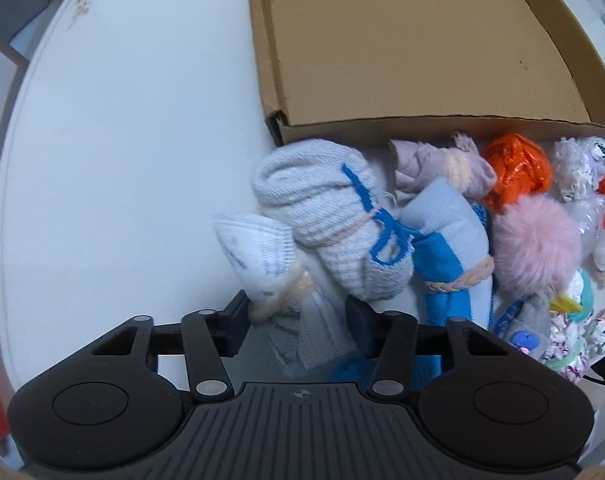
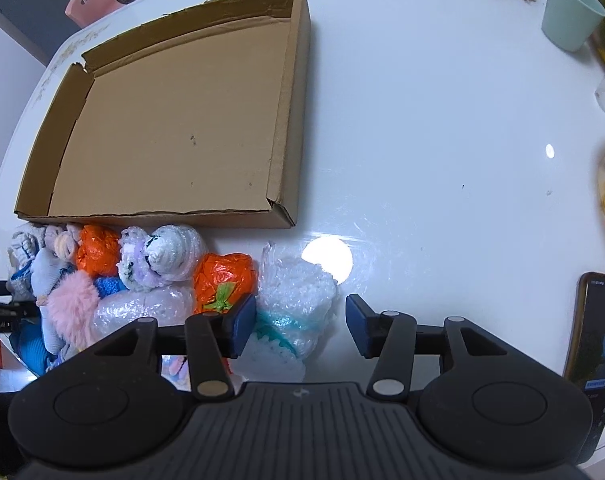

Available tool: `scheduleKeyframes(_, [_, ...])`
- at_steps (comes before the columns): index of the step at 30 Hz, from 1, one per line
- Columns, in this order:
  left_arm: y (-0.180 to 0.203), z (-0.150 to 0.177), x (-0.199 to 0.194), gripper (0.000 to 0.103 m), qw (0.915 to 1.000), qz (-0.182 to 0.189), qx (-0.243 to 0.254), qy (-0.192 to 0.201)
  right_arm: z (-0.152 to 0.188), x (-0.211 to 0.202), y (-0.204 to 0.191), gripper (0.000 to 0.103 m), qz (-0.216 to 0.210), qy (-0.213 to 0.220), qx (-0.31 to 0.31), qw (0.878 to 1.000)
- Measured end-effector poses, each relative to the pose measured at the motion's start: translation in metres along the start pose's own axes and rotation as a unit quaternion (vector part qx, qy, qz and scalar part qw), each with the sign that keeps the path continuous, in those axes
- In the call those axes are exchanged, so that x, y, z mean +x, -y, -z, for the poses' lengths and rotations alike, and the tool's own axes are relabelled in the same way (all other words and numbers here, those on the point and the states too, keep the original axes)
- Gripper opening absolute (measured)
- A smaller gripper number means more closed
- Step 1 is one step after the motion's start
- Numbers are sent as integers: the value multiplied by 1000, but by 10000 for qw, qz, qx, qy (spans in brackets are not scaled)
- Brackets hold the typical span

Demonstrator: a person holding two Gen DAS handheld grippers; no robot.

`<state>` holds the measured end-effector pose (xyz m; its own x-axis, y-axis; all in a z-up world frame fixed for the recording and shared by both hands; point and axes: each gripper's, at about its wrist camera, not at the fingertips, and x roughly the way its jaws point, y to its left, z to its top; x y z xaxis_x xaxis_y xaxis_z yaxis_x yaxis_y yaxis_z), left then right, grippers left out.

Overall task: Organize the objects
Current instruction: 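Grasp the white rolled sock with left tool while right tool grasps bubble-wrapped bundle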

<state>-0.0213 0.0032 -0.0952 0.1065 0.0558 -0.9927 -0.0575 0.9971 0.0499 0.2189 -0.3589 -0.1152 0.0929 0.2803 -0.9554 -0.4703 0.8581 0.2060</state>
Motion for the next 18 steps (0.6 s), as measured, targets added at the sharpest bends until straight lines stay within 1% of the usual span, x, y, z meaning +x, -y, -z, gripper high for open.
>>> scheduleKeyframes(3, [2,0,0,54,10000,-29,-71,-3,-2,3,-2,45,-5,-39,15,10000])
scheduleKeyframes(6, [5,-2,0,54,9998,-163,-85,-2,-7,4,-2,45,-22,-10,76,10000])
scheduleKeyframes(11, [11,-5,0,54,9989,-455,-143,40,-13,10,-8,47,103,-44,68,9999])
scheduleKeyframes(18, [29,-10,2,55,9985,-513,-150,95,-24,30,-18,48,149,-189,83,9997])
